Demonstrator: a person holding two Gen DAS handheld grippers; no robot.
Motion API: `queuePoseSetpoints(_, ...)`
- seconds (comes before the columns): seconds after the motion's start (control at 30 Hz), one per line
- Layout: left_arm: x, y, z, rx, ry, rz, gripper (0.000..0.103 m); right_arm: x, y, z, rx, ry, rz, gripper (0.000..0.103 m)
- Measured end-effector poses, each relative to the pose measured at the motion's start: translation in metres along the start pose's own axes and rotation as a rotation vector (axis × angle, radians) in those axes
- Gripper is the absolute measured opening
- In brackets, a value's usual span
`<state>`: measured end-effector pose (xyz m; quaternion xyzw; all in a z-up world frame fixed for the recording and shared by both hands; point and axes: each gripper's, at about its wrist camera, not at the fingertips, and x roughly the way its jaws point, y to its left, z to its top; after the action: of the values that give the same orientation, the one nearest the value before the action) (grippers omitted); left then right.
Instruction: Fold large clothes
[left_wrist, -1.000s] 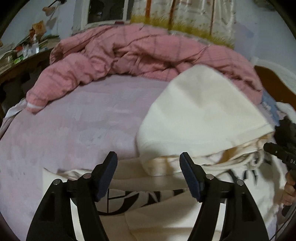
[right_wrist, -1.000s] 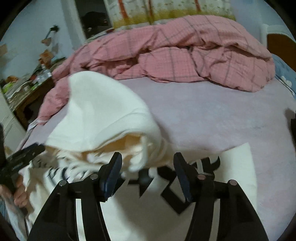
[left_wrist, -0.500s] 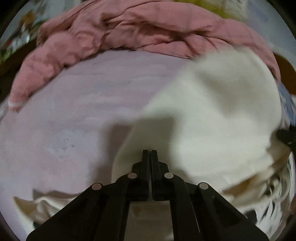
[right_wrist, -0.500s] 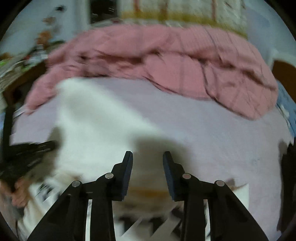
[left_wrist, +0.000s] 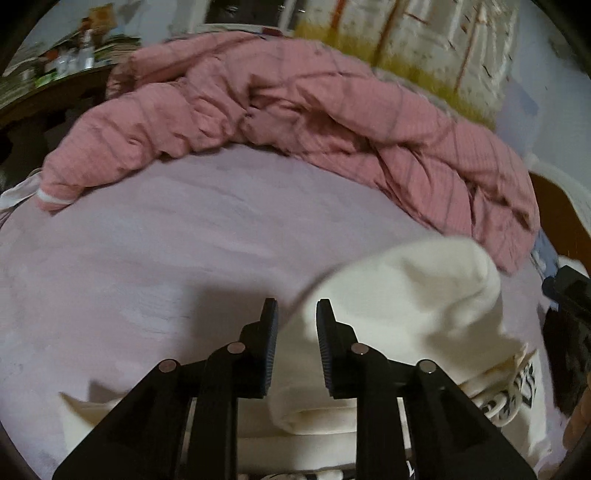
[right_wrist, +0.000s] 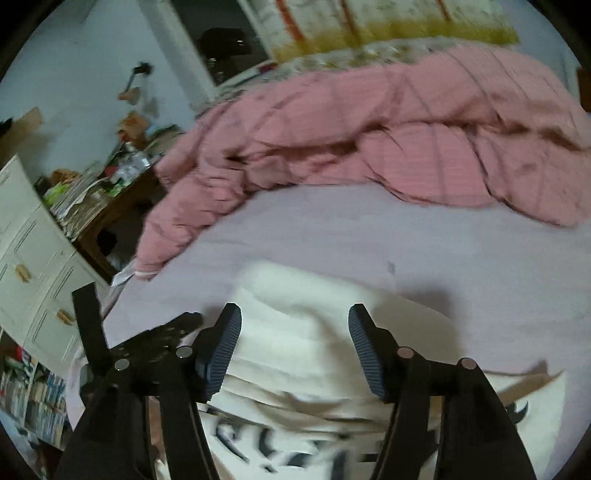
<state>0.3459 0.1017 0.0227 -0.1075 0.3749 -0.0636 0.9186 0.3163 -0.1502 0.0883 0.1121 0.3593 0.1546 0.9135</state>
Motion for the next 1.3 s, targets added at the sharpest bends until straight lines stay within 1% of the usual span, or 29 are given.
queuePoseSetpoints(0.03,-0.003,0.004,0.002,-0.005,-0.008,0.008,0.021,0.001,0.015,0.003,-0.063,-0.014,-0.052,0.066)
queuePoseSetpoints(0.07,-0.008,0.008,0.004,-0.006,-0.019,0.022,0.021,0.007,0.033,0.006,-0.158,-0.019,-0.148,0.071)
queuePoseSetpoints(0.1,-0.011,0.011,0.005,-0.004,-0.030,0.039,0.021,0.017,0.043,0.009,-0.215,0.003,-0.204,0.072)
queuePoseSetpoints(0.13,-0.016,0.013,0.007,-0.001,-0.044,0.059,0.021,0.033,0.051,0.010,-0.267,0.065,-0.256,0.072)
queuePoseSetpoints(0.17,-0.019,0.015,0.009,-0.002,-0.058,0.073,0.022,0.053,0.056,0.011,-0.285,0.154,-0.295,0.072)
queuePoseSetpoints(0.2,-0.022,0.018,0.010,-0.005,-0.066,0.078,0.023,0.065,0.056,0.012,-0.269,0.192,-0.302,0.072)
queuePoseSetpoints(0.23,-0.024,0.019,0.011,-0.007,-0.072,0.076,0.023,0.073,0.056,0.013,-0.258,0.201,-0.303,0.072)
queuePoseSetpoints(0.27,-0.026,0.021,0.012,-0.011,-0.075,0.069,0.023,0.080,0.058,0.015,-0.260,0.192,-0.313,0.071)
queuePoseSetpoints(0.3,-0.027,0.021,0.013,-0.015,-0.076,0.062,0.023,0.086,0.061,0.017,-0.276,0.171,-0.340,0.069)
queuePoseSetpoints(0.33,-0.028,0.022,0.013,-0.018,-0.075,0.052,0.023,0.091,0.064,0.017,-0.300,0.158,-0.366,0.036)
queuePoseSetpoints(0.37,-0.030,0.021,0.014,-0.016,-0.074,0.042,0.024,0.097,0.068,0.017,-0.325,0.162,-0.379,0.010)
queuePoseSetpoints(0.4,-0.031,0.020,0.014,-0.012,-0.074,0.038,0.024,0.101,0.067,0.016,-0.333,0.181,-0.391,0.010)
queuePoseSetpoints(0.43,-0.034,0.018,0.014,-0.007,-0.079,0.040,0.024,0.098,0.062,0.017,-0.315,0.158,-0.391,0.009)
queuePoseSetpoints(0.47,-0.038,0.018,0.015,-0.003,-0.091,0.048,0.024,0.087,0.063,0.018,-0.296,0.116,-0.375,0.009)
queuePoseSetpoints(0.53,-0.048,0.016,0.016,0.001,-0.118,0.059,0.024,0.049,0.067,0.013,-0.281,0.013,-0.323,0.009)
queuePoseSetpoints(0.6,-0.061,0.016,0.018,0.003,-0.144,0.059,0.025,0.011,0.071,0.003,-0.270,-0.036,-0.262,0.009)
queuePoseSetpoints(0.67,-0.076,0.016,0.020,0.001,-0.174,0.053,0.026,-0.032,0.073,-0.019,-0.254,-0.061,-0.208,0.009)
queuePoseSetpoints(0.73,-0.090,0.012,0.021,0.008,-0.202,0.044,0.027,-0.065,0.072,-0.045,-0.240,-0.082,-0.182,0.009)
queuePoseSetpoints(0.77,-0.097,0.009,0.020,0.021,-0.217,0.038,0.027,-0.084,0.072,-0.068,-0.228,-0.097,-0.164,0.009)
queuePoseSetpoints(0.8,-0.104,0.004,0.020,0.037,-0.232,0.033,0.028,-0.092,0.072,-0.083,-0.226,-0.099,-0.160,0.009)
queuePoseSetpoints(0.83,-0.112,-0.001,0.019,0.053,-0.248,0.031,0.028,-0.101,0.074,-0.109,-0.216,-0.093,-0.163,0.009)
queuePoseSetpoints(0.93,-0.136,-0.017,0.015,0.094,-0.306,0.026,0.029,-0.113,0.067,-0.175,-0.115,-0.074,-0.146,0.009)
queuePoseSetpoints(1.0,-0.152,-0.023,0.011,0.070,-0.362,0.042,0.029,-0.114,0.062,-0.210,-0.045,-0.076,-0.139,0.009)
queuePoseSetpoints(1.03,-0.159,-0.026,0.010,0.051,-0.382,0.051,0.029,-0.112,0.058,-0.224,-0.014,-0.079,-0.143,0.009)
queuePoseSetpoints(1.07,-0.164,-0.029,0.008,0.054,-0.392,0.045,0.029,-0.111,0.054,-0.237,0.020,-0.084,-0.151,0.009)
queuePoseSetpoints(1.13,-0.169,-0.042,0.003,0.116,-0.383,0.001,0.029,-0.106,0.053,-0.256,0.052,-0.085,-0.164,0.009)
queuePoseSetpoints(1.2,-0.170,-0.057,-0.003,0.168,-0.367,-0.025,0.029,-0.106,0.051,-0.272,0.062,-0.095,-0.185,0.009)
queuePoseSetpoints(1.3,-0.162,-0.085,-0.019,0.252,-0.335,-0.043,0.031,-0.108,0.055,-0.283,0.014,-0.105,-0.203,0.010)
